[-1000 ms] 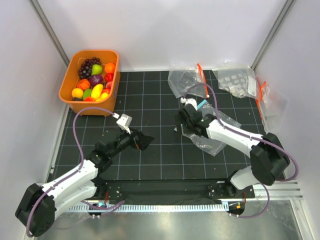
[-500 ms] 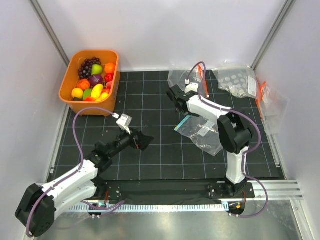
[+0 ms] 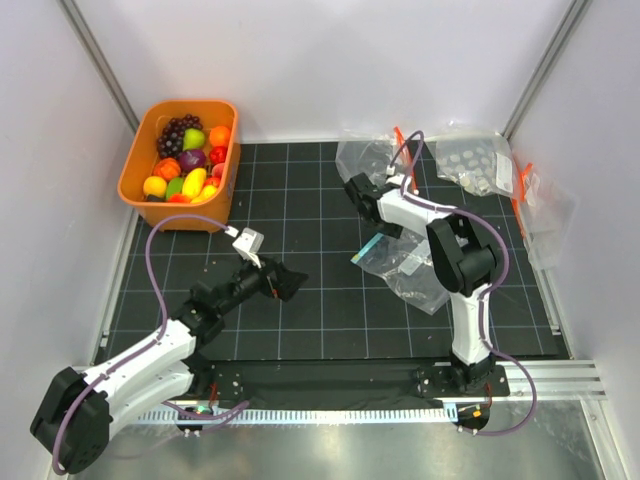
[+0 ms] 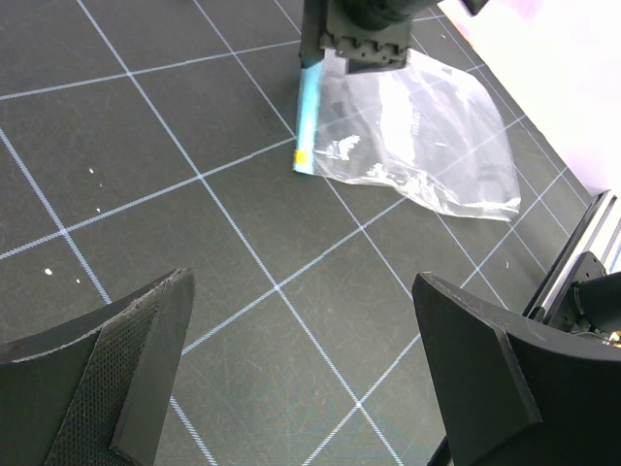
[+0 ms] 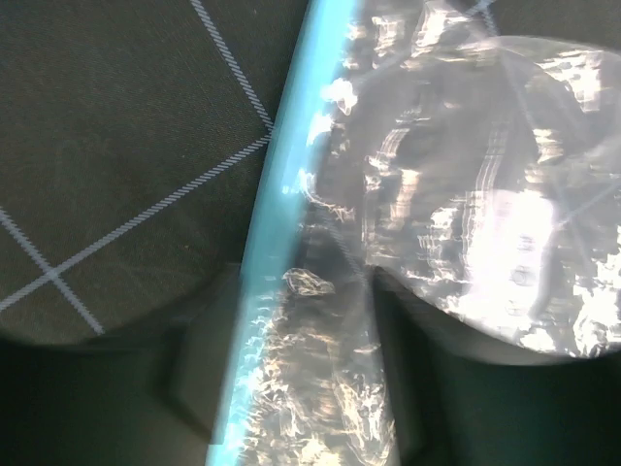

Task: Place the food in the zip-top bag and seal the zipper
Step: Pick up the zipper food storage bag at the center of the board.

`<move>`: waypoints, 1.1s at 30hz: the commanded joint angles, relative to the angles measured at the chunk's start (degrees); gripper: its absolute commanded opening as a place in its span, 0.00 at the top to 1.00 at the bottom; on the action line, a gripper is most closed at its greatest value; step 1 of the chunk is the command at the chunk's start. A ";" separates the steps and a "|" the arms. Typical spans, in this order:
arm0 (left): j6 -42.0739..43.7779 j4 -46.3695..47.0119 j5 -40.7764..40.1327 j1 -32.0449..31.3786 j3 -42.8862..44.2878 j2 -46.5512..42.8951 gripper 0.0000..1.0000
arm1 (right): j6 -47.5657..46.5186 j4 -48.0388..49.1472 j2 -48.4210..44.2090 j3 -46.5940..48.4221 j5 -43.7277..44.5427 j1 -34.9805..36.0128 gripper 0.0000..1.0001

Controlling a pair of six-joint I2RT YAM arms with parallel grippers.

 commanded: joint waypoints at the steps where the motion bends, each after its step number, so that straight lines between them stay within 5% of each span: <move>1: -0.33 1.13 0.35 0.07 1.88 -0.64 0.00 | -0.06 3.09 1.22 -0.11 0.00 -0.31 0.46; 3: -0.33 1.31 0.53 -0.02 1.79 -0.55 0.00 | -0.68 3.35 0.61 -0.81 0.71 -0.31 0.55; 6: -0.42 1.57 0.79 -0.02 1.96 -0.11 0.00 | -4.89 8.52 -2.54 -4.94 -2.01 -0.32 0.95; 7: -0.50 1.57 0.88 -0.02 1.88 0.24 0.00 | -5.69 8.88 -4.82 -6.60 -1.93 -0.32 0.99; 11: -0.77 2.80 3.86 -0.02 2.93 2.43 0.00 | -12.53 14.24 -12.29 -12.75 -4.65 1.00 0.99; 22: -2.26 2.89 5.63 -0.11 5.30 8.33 0.00 | -21.69 36.30 -39.80 -37.97 -35.21 5.04 0.99; 33: -4.19 3.59 7.47 -0.11 6.71 12.46 0.00 | -20.64 40.44 -53.09 -43.45 -39.02 14.09 0.99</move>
